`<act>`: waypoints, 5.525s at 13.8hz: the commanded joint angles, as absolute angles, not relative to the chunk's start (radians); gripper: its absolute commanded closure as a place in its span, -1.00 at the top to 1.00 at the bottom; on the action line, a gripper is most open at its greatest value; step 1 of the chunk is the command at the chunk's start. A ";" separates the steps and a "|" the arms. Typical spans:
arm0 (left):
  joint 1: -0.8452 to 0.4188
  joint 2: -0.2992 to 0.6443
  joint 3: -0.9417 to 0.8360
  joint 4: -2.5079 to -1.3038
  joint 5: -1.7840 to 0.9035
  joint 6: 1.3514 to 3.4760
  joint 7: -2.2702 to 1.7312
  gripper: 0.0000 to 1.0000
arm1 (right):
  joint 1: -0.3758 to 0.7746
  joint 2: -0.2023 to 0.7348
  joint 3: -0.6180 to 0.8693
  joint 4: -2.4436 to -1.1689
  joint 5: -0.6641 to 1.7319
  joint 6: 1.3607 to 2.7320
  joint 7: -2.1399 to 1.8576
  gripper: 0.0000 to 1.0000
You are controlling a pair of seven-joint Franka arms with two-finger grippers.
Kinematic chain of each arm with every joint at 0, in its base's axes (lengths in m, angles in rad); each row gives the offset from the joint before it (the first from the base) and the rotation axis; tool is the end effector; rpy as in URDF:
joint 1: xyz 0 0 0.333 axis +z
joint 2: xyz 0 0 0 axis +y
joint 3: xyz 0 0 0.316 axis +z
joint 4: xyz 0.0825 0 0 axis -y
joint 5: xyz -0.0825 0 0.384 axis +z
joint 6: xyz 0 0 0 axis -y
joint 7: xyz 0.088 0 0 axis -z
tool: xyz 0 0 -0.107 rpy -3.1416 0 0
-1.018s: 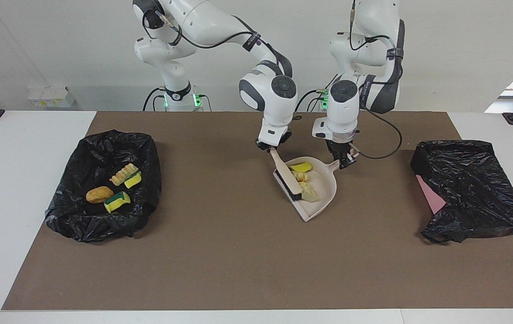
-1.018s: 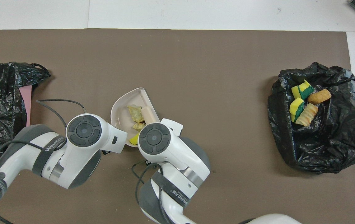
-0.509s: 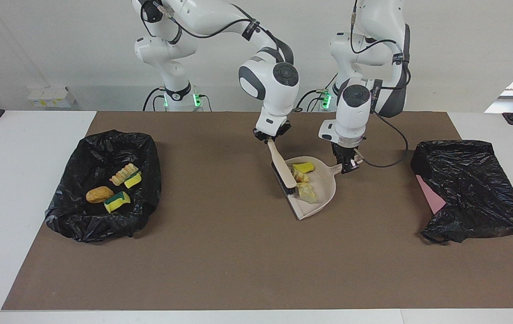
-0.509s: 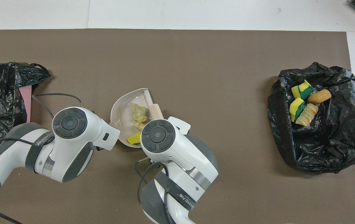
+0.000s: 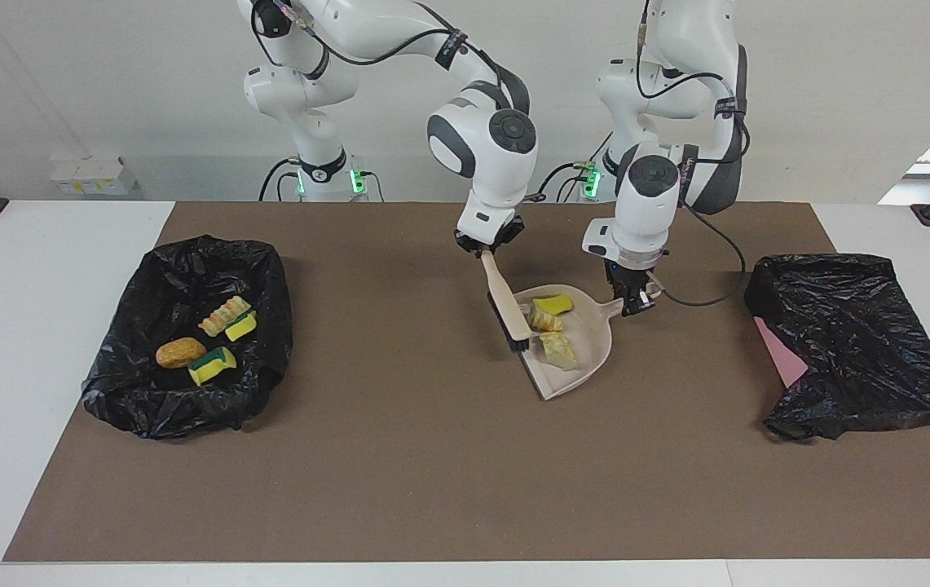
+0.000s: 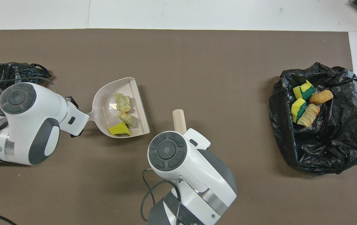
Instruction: Sweep and dump trash in bin
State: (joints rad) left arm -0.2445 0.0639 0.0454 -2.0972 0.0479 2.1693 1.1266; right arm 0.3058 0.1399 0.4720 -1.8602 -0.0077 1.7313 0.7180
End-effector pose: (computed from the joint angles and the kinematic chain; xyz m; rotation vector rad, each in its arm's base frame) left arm 0.5457 -0.1084 0.3917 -2.4175 1.9402 0.0181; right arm 0.4084 0.3894 0.4314 2.9902 0.0989 -0.3370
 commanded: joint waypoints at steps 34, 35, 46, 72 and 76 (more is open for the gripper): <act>0.316 0.074 0.061 -1.856 0.947 2.263 1.615 -1.00 | 0.412 -0.094 0.463 -2.294 0.327 2.169 0.818 1.00; 0.322 0.072 0.061 -1.853 1.028 2.264 1.589 -1.00 | 0.364 -0.094 0.463 -2.261 0.315 2.136 0.812 1.00; 0.229 -0.025 0.044 -1.844 0.938 2.070 1.459 -1.00 | -0.015 -0.087 0.459 -1.850 0.218 1.729 0.503 1.00; -0.461 -0.038 0.038 -1.859 -0.003 1.719 -0.095 -1.00 | 0.081 -0.017 0.052 -1.514 -0.025 1.483 0.307 1.00; -0.521 0.033 0.038 -1.859 -0.074 1.830 -0.164 -1.00 | 0.065 -0.012 0.052 -1.509 -0.026 1.496 0.249 1.00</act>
